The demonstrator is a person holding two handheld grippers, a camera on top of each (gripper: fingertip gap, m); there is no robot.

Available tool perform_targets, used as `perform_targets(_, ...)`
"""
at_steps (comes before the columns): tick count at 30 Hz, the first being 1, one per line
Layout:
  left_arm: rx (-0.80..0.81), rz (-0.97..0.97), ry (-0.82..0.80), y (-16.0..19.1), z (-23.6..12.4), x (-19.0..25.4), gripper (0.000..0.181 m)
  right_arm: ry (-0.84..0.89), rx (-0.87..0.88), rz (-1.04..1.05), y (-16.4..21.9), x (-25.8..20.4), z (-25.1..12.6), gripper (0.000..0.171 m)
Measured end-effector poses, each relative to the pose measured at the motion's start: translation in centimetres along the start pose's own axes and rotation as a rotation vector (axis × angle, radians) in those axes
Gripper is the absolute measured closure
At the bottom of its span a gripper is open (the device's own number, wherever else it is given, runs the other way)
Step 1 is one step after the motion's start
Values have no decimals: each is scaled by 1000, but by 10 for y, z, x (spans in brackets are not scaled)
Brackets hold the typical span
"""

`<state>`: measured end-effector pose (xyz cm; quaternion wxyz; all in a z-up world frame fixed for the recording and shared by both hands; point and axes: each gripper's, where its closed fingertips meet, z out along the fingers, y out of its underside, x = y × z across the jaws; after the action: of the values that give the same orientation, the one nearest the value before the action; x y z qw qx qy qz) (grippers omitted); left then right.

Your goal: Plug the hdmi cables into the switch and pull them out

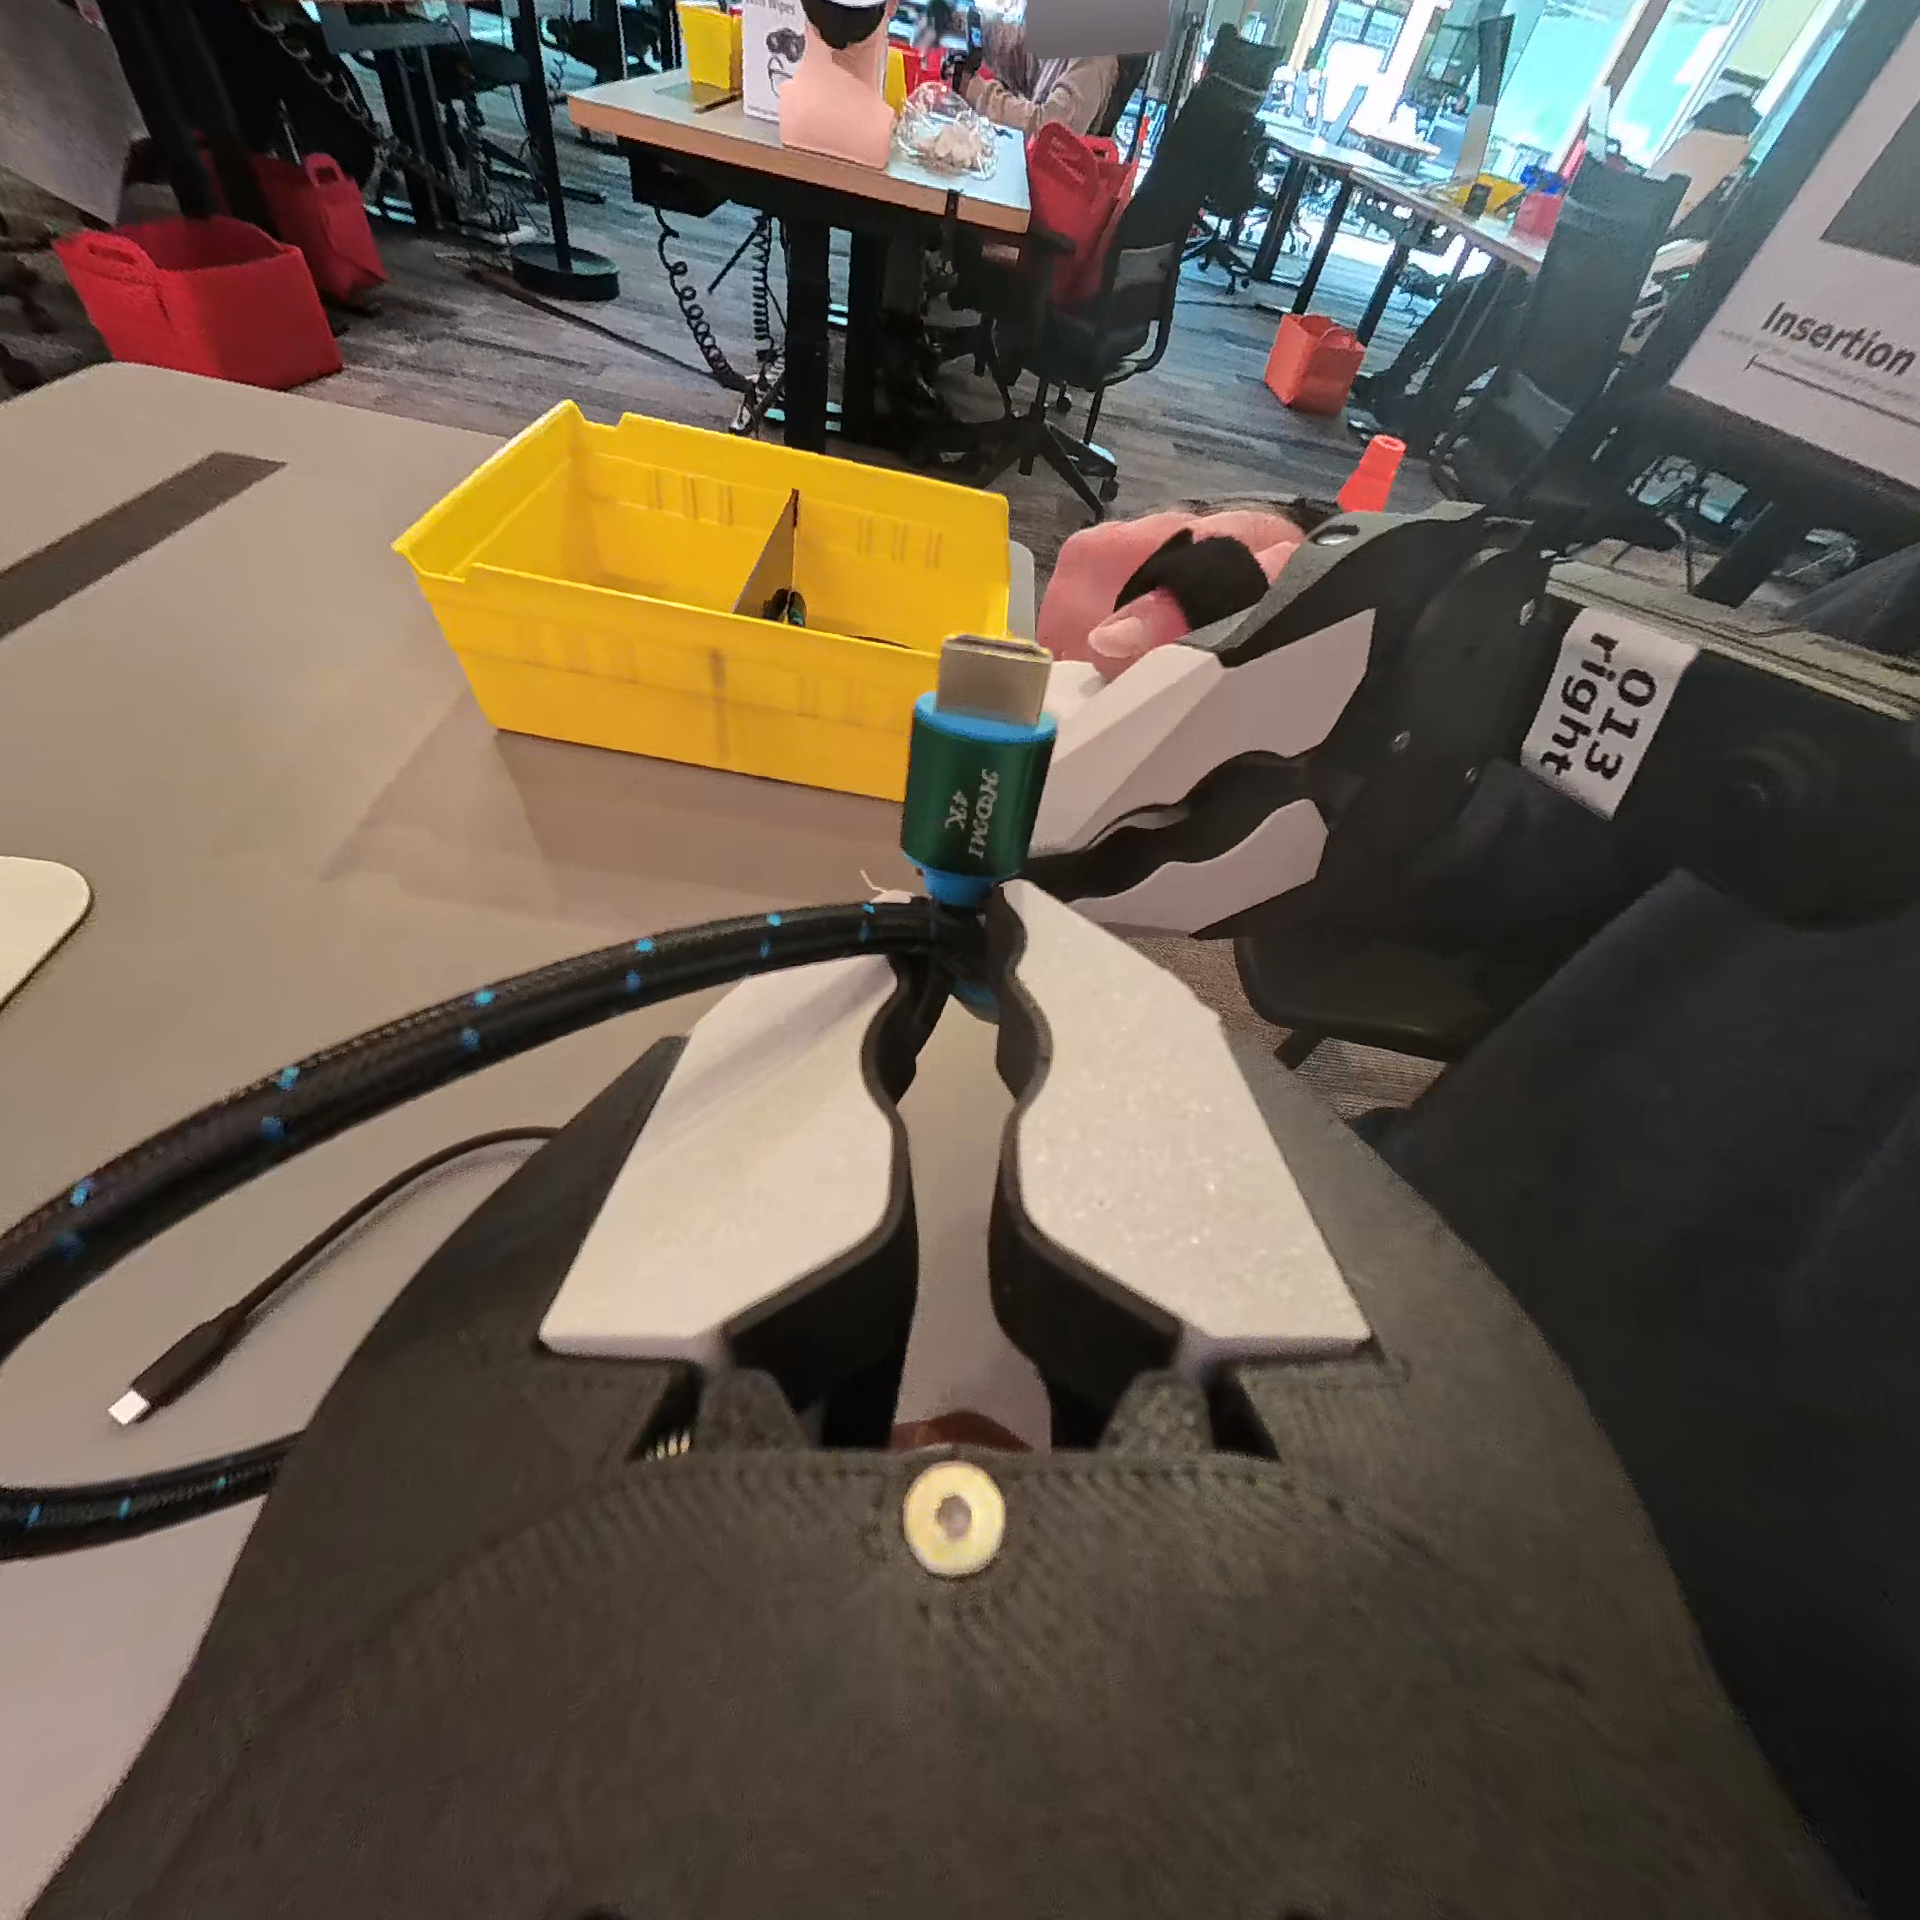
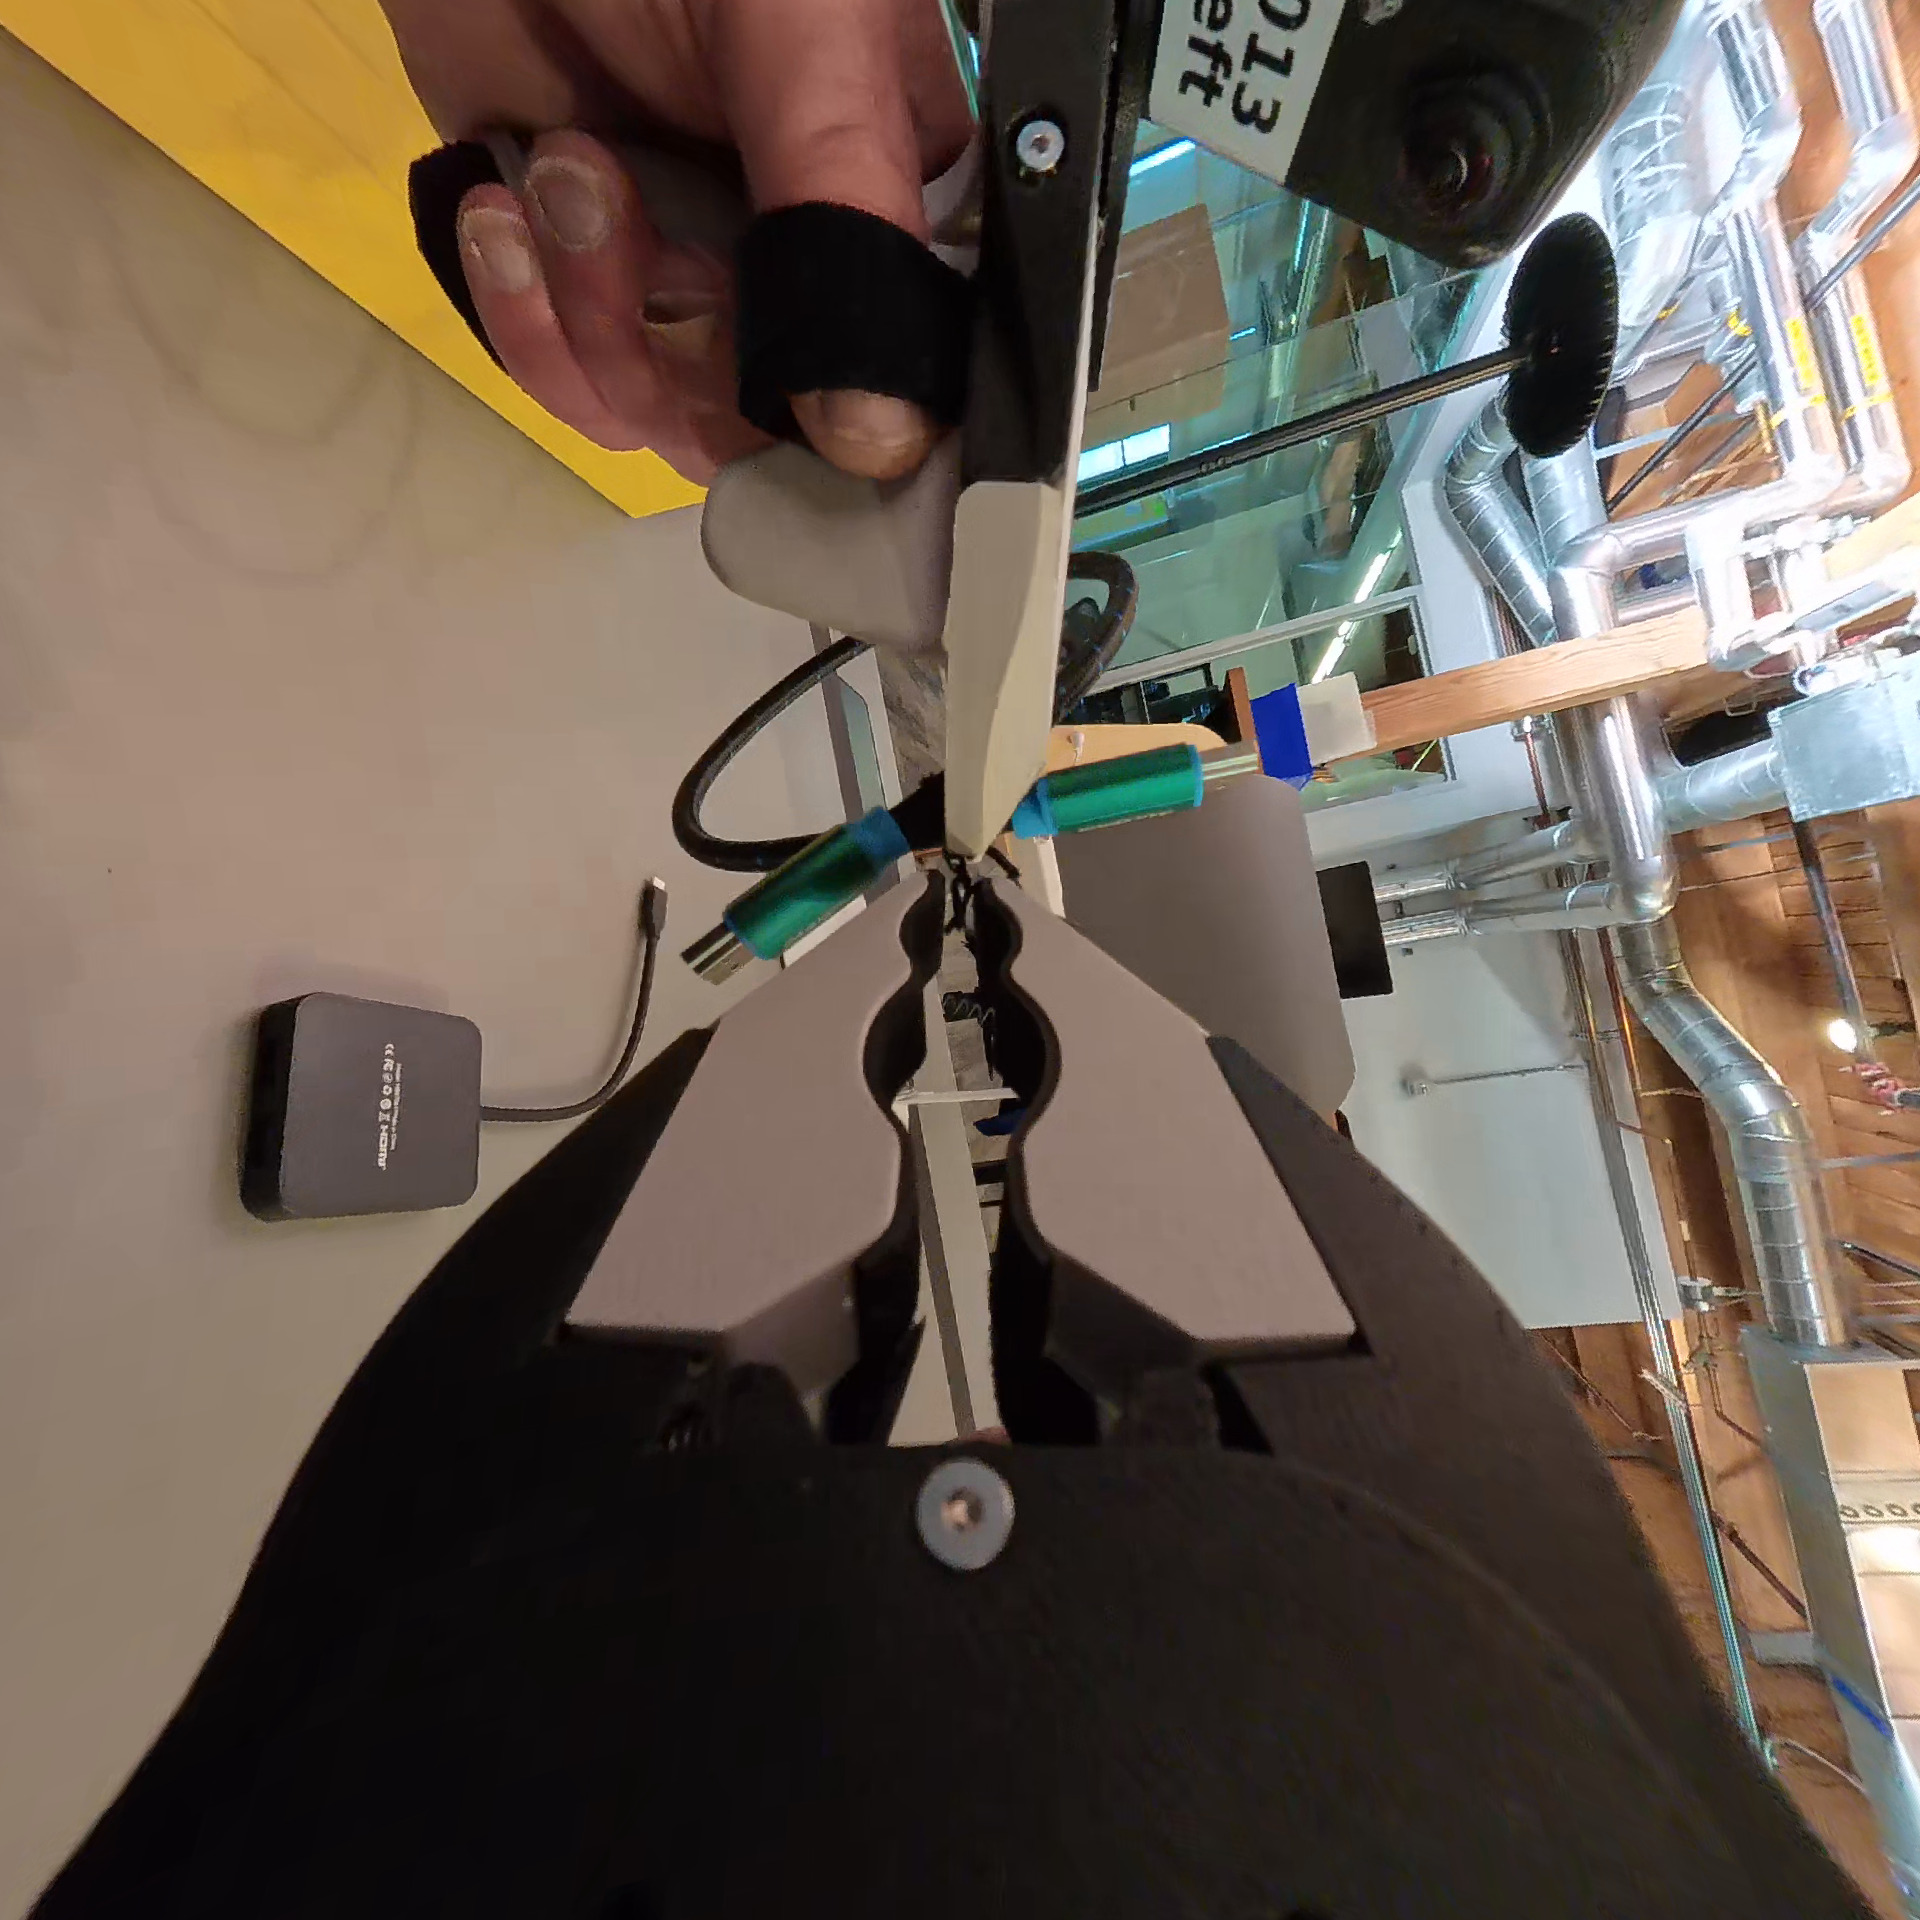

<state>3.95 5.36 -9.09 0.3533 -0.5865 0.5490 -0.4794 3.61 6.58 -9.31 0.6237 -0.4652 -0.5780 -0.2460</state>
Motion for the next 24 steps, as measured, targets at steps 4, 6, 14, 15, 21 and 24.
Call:
perform_targets(4, -8, -20, 9, 2, 0, 0, 171, -16, -3, 14, 1, -2, 1, 171)
perform_targets(6, -13, -11, -1, 3, 1, -1, 171, -46, -7, 56, 2, -5, 2, 171)
perform_targets(14, -2, 129, -75, -1, 2, 0, 171, -276, 150, 733, 2, -4, -1, 171)
perform_targets(15, -6, 165, -93, -1, 2, 0, 171, -328, 187, 862, 1, -3, -2, 171)
perform_targets(21, -26, 350, -178, -1, 5, 2, 171, -714, 412, 1598, -4, -4, -9, 171)
perform_targets(24, -28, 438, -204, -2, 6, 6, 171, -898, 554, 1905, -8, -1, -15, 171)
